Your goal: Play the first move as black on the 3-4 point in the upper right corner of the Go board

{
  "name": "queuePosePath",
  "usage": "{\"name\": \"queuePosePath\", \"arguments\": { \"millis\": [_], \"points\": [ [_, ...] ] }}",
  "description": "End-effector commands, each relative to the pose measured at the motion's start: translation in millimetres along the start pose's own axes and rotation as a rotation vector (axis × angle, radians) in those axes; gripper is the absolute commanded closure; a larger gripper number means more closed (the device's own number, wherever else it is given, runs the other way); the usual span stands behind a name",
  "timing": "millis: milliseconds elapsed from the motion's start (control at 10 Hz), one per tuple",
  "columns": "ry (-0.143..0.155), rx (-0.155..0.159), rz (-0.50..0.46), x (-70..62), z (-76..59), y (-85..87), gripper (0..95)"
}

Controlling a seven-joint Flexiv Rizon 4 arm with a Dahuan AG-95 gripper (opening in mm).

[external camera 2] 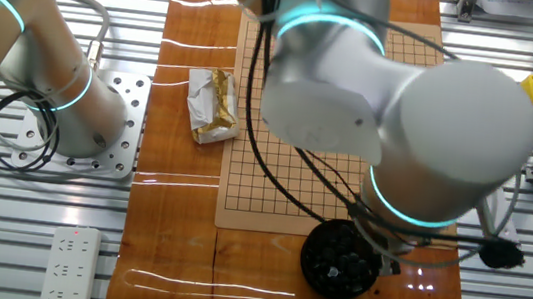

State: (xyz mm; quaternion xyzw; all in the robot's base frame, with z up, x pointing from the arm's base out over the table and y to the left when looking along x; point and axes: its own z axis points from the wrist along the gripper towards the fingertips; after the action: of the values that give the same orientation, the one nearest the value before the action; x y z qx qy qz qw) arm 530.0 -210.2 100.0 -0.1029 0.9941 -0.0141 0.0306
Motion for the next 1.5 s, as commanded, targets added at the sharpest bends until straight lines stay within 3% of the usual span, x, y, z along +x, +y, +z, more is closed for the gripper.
{"name": "queuePosePath", "arguments": {
  "millis": [100,500,900,1500],
  "points": [
    [-0.007,0.003,-0.003,3.7,6.0,-3.8,95.0],
    [-0.023,0.001,-0.014,15.1,20.8,-17.9,95.0],
    [-0.027,0.002,-0.013,15.2,32.6,-17.8,95.0],
    [-0.028,0.005,-0.019,17.3,38.0,-19.1,95.0]
  ]
}}
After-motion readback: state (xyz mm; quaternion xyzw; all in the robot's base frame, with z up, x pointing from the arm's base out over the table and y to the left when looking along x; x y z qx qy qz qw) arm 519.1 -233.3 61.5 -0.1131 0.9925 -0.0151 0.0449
